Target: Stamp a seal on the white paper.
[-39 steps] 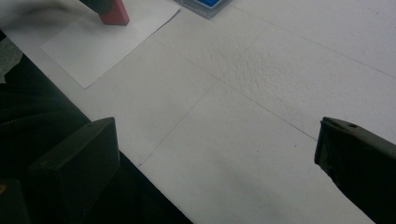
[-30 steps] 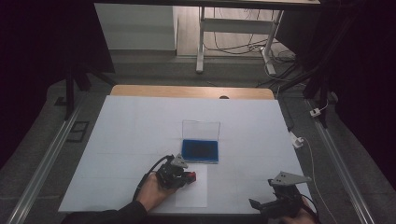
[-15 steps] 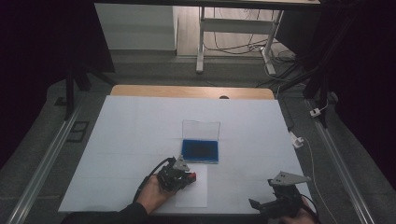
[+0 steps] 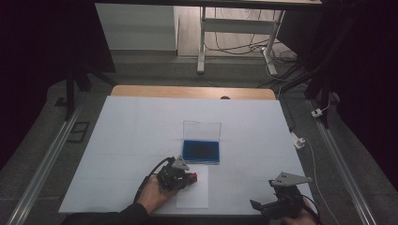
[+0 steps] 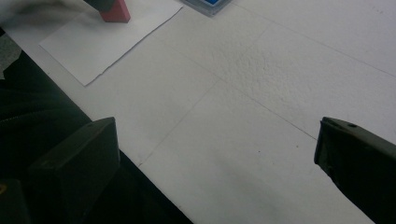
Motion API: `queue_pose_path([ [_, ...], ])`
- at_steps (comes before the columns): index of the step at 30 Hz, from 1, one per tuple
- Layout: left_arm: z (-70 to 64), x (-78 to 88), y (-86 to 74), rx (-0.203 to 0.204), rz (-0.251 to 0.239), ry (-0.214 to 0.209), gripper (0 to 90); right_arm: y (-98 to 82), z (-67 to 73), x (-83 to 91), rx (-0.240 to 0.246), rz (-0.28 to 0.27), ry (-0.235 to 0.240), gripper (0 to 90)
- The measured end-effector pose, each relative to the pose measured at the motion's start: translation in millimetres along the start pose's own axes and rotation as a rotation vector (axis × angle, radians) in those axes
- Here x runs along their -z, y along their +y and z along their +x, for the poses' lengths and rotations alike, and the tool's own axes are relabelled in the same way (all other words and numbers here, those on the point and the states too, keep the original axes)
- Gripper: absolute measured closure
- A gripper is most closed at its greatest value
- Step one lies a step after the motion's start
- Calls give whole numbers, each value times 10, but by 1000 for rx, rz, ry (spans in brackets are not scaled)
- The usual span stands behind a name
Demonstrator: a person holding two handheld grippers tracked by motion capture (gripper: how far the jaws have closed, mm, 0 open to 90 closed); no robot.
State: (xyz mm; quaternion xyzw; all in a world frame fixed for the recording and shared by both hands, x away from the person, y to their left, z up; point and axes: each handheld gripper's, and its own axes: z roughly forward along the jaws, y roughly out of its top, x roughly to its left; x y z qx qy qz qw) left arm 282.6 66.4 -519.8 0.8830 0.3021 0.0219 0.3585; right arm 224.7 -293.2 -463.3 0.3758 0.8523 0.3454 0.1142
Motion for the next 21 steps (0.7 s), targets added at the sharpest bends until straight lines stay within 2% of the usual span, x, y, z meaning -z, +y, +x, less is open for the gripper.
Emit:
queue_pose_path([
  [3,51,2,-10,29,-5,-31,805,0,1,-1,1,1,1,5],
  [5,45,-2,-14,31,-12,-29,805,0,2,0,1,2,-1,17],
  [16,-75,0,3,-44,5,47,804,0,-5,2,1,-1,1,17],
  [19,-78,3,13,-48,10,49,802,-2,-9,3,-3,-4,3,17],
  [21,-56,6,16,-35,9,37,802,-3,-10,4,-5,-6,5,17],
])
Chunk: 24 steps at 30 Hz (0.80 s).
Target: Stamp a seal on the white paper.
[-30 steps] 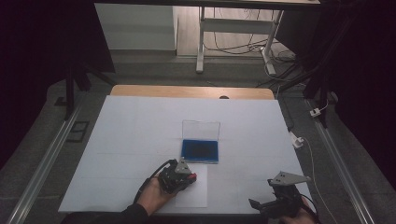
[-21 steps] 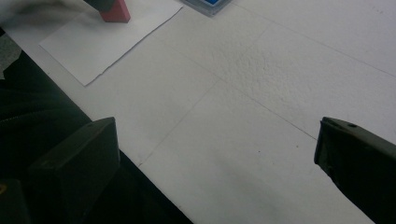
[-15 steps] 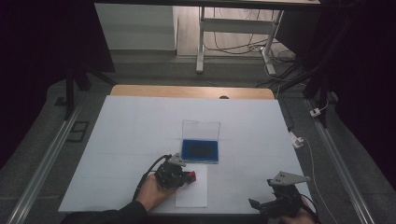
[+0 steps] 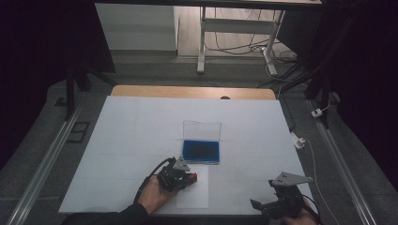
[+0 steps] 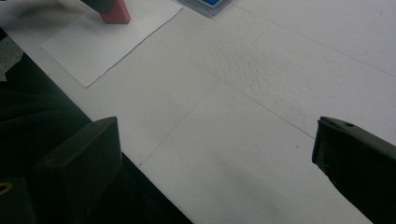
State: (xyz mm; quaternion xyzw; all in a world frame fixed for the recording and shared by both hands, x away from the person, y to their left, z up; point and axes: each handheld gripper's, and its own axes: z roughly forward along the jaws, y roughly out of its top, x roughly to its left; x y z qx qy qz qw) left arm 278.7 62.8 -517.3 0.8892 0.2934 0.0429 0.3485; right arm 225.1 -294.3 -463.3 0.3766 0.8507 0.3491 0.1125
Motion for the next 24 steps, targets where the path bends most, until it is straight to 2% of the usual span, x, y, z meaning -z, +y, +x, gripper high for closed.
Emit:
queue_pose_path([
  [5,25,8,22,22,10,-16,799,-3,0,3,-1,-2,0,17],
  [8,47,26,33,39,-2,-46,798,-6,0,6,-2,-4,-1,17],
  [15,73,159,75,37,-57,-47,798,-12,-5,14,-3,-5,-2,17],
  [24,53,222,119,-2,-68,-39,796,-13,-4,15,-3,-6,-2,17],
])
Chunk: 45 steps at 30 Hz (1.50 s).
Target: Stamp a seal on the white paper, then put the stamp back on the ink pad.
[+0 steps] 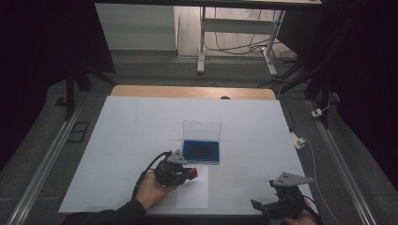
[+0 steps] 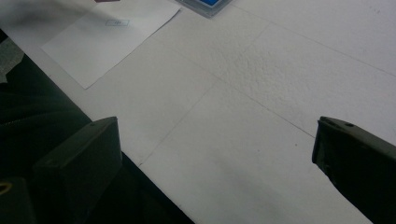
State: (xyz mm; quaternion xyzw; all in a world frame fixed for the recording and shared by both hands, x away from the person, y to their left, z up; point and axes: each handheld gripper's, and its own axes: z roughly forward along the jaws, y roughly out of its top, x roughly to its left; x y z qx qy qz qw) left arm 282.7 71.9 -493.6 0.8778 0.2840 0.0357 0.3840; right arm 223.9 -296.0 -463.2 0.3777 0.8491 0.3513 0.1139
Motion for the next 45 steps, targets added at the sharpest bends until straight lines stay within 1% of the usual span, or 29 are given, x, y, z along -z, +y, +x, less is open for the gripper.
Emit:
queue_pose_path([
  [3,-6,20,16,-10,-2,0,797,-1,-1,1,0,-1,1,17],
  [10,-11,82,61,-11,-24,0,796,-2,-1,0,-2,-1,1,17],
  [19,23,170,122,-14,-41,-2,796,-3,4,1,1,1,-1,17],
  [25,51,250,173,-14,-65,4,796,-4,3,1,-1,2,-2,17],
  [30,77,302,194,-15,-73,10,796,-3,3,1,-1,3,-2,17],
  [39,121,337,247,-12,-86,17,796,-5,1,0,-6,2,-1,17],
  [42,150,343,261,-4,-90,18,796,-1,2,-5,-1,9,-4,17],
  [45,174,346,272,1,-93,19,796,-2,2,-5,-8,5,-3,17],
])
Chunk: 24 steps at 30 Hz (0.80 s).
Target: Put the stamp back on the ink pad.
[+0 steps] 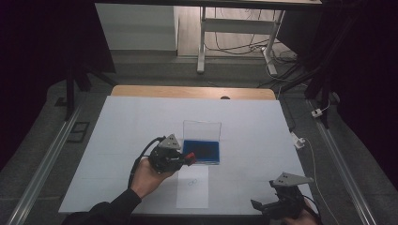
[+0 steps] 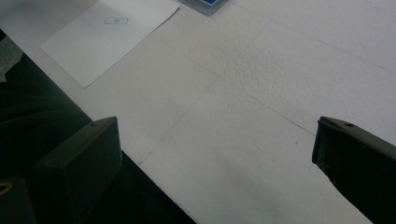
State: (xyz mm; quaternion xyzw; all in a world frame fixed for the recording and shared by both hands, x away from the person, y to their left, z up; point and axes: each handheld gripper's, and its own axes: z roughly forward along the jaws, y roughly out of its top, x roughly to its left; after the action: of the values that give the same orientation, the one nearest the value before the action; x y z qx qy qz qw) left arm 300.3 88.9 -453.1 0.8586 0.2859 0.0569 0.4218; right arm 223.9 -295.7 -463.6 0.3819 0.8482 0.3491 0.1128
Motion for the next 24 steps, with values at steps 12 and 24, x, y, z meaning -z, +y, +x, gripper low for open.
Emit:
queue_pose_path([
  [12,151,-34,42,26,4,14,796,2,-2,0,-3,0,-3,17],
  [24,287,-203,132,38,5,20,796,2,-4,1,-5,0,-5,17],
])
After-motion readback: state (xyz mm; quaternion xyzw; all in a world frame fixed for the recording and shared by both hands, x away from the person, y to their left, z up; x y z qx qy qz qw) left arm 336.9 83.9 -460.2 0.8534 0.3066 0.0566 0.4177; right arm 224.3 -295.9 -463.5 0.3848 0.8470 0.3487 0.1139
